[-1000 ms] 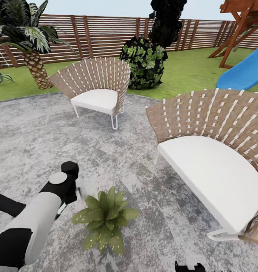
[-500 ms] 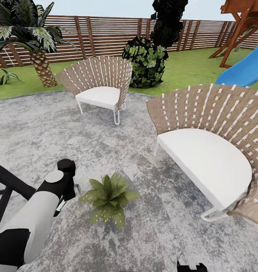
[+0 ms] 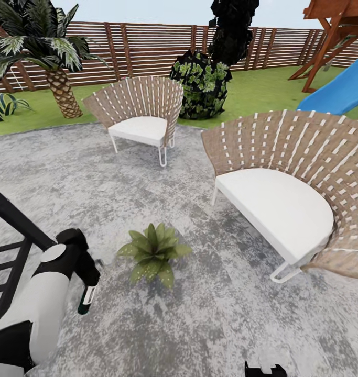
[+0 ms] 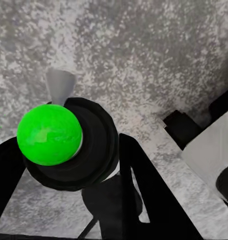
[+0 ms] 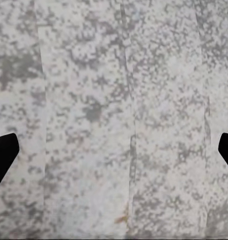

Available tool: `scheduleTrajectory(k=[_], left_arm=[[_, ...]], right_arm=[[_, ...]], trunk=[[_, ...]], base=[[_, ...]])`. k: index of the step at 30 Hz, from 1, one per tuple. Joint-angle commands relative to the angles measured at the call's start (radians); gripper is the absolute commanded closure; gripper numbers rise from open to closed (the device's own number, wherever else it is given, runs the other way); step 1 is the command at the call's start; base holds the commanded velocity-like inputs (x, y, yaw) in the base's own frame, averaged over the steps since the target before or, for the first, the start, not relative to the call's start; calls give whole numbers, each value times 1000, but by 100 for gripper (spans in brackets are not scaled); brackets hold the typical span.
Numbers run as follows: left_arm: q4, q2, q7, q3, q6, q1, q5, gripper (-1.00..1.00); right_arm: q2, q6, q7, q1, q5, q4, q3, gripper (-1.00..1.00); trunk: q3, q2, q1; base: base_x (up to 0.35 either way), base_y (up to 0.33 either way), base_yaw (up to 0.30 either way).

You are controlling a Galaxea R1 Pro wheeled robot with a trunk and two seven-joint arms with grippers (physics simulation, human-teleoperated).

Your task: Pick up the pesticide atomizer in the garden and spray insectifuge to fully cover both potted plants in the garden.

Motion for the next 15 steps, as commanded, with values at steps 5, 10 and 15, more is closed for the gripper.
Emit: scheduleTrajectory(k=[5, 10, 15], left_arm=[[-7, 2, 39, 91, -151, 98, 152, 100], [4, 3, 156, 126, -379, 215, 335, 100], [39, 3, 196, 131, -543, 267, 381, 100]], right_arm=[[-3, -1, -6, -1, 8, 1, 0, -100], [-5, -2, -1, -1, 29, -5, 4, -100], [-5, -2, 48, -1, 170, -68, 61, -100]], trunk=[[-1, 0, -1], [-1, 0, -1], [-1, 0, -1]], base=[[-337, 0, 0], [-240, 0, 0], [-28, 0, 0]])
